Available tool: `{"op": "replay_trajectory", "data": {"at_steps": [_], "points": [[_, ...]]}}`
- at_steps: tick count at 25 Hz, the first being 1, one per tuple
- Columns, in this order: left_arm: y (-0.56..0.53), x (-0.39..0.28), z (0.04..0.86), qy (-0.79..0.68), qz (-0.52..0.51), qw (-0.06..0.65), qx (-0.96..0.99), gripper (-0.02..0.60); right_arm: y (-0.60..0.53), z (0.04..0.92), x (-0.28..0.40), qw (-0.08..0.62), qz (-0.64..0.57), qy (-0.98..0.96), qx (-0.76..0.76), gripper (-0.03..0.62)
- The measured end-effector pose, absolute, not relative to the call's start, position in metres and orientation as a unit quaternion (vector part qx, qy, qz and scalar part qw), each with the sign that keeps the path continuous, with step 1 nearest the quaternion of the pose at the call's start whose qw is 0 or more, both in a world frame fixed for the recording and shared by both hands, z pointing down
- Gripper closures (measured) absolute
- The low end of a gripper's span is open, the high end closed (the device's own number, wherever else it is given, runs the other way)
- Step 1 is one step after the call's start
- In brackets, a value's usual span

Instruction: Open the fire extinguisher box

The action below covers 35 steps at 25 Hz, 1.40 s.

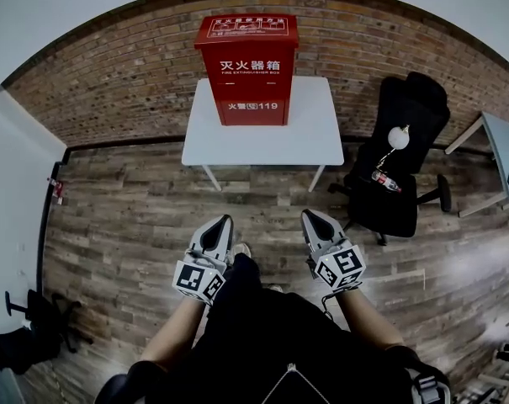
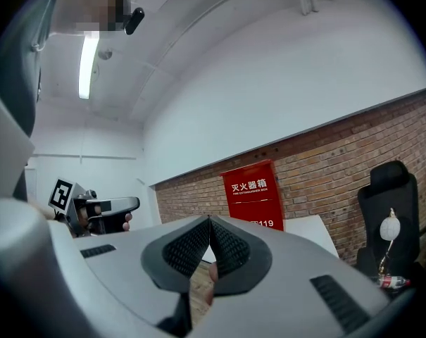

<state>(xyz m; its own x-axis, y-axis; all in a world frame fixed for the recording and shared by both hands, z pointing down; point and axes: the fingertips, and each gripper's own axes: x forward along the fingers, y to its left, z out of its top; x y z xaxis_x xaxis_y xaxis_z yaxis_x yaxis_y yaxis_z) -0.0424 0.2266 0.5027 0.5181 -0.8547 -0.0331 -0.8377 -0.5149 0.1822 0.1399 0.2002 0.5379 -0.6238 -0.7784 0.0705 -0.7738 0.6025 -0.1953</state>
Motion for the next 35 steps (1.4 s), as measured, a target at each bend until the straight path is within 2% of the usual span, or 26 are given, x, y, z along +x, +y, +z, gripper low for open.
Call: {"op": "replay_trajectory", "data": {"at_steps": [10,28,35], "points": [[0.136,-0.074,0.515,-0.497,-0.076,0.078,0.861,0.534,0.128,0.549,0.104,-0.006,-0.095,0.899,-0.427,0.576],[-0.173,-0.158,0.493,-0.457,-0.077,0.086,0.882,0.534,-0.161,0.504,0.019,0.005,-0.072,0.878,-0.473,0.576],[-0.226,-0.145,0.509,-0.45,-0.063,0.12,0.883,0.534,-0.207,0.521,0.03,-0.006,-0.116,0.867,-0.484,0.576]]}}
